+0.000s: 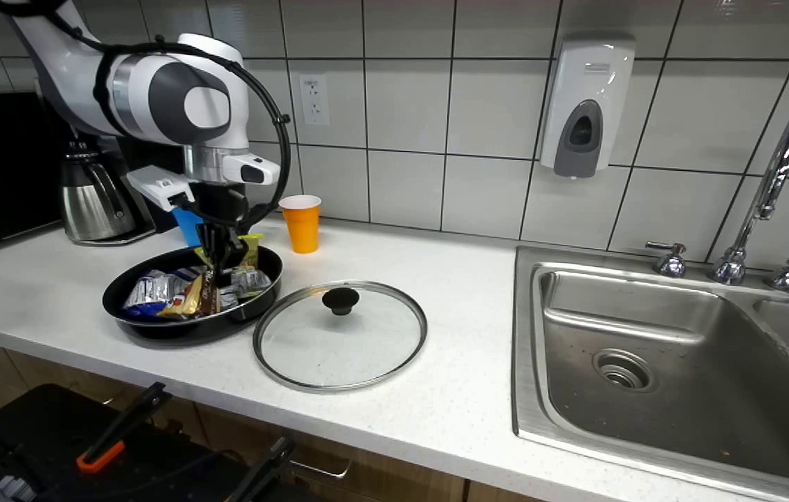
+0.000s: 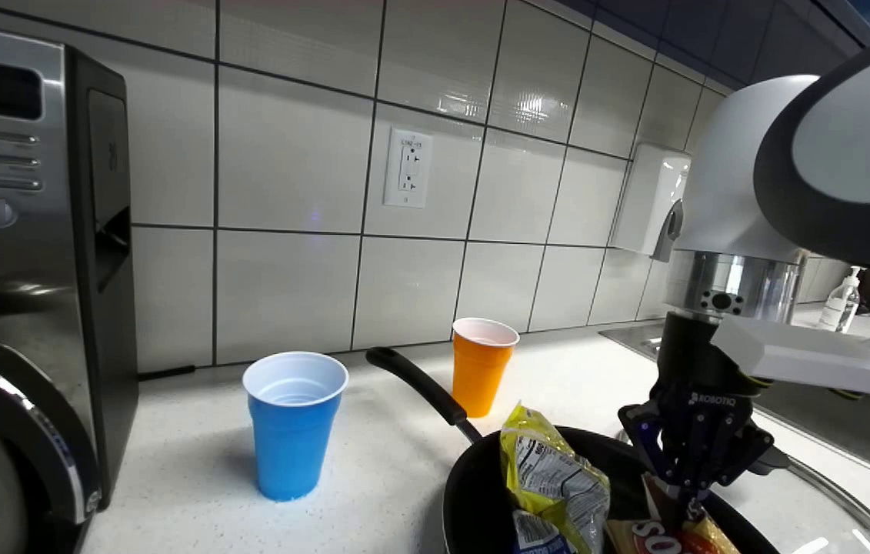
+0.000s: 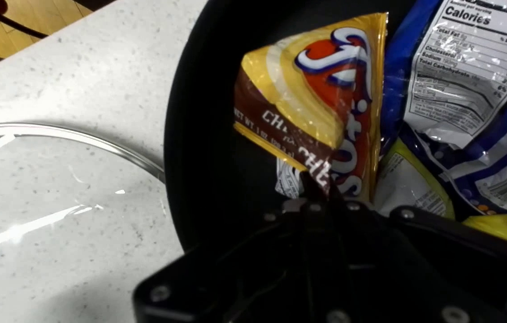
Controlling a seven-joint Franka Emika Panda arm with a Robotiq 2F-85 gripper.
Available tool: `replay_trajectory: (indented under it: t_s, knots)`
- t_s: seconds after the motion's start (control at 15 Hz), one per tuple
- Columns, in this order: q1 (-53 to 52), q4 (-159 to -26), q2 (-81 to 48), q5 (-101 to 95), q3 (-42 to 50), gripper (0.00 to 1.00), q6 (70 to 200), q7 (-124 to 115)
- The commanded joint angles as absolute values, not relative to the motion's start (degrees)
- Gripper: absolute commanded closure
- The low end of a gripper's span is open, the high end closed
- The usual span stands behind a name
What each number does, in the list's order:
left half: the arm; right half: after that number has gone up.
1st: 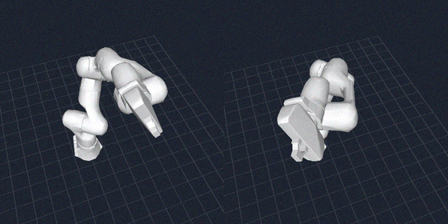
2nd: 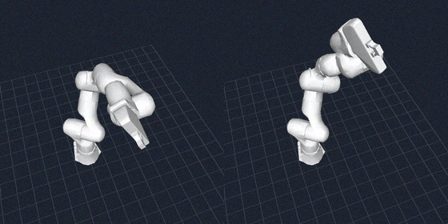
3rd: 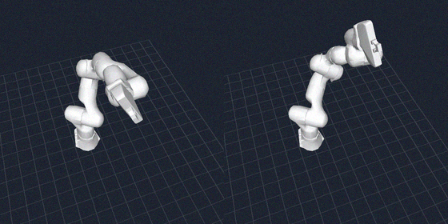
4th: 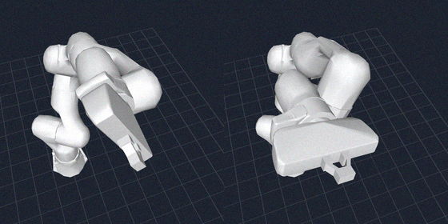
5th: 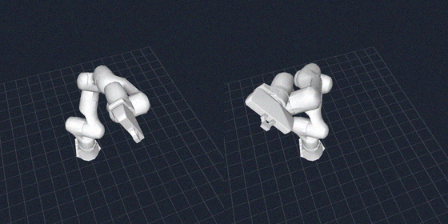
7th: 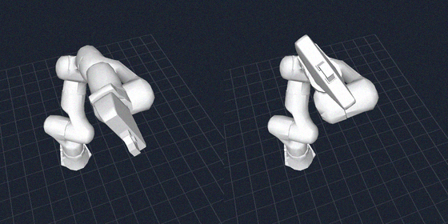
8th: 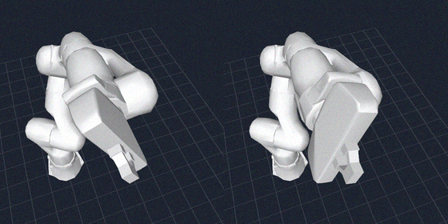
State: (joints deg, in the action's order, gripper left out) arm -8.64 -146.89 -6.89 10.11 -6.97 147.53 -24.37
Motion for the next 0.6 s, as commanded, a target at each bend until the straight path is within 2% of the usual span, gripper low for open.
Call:
replay_trajectory:
  t_s: [0.0, 0.13, 0.2, 0.33, 0.53]
  knots:
    - [-9.1, -145.2, -8.8, 8.9, -6.3, 1.00, 149.0, -27.0]
    - [-9.1, -144.8, -9.2, 8.7, -5.9, 1.00, 149.3, -27.4]
    - [-9.1, -144.6, -9.1, 8.7, -5.7, 0.78, 149.3, -27.7]
    - [-8.9, -144.5, -8.4, 8.6, -5.2, 0.66, 149.3, -28.0]
    - [-8.4, -144.3, -6.3, 8.2, -4.0, 0.42, 149.1, -28.9]
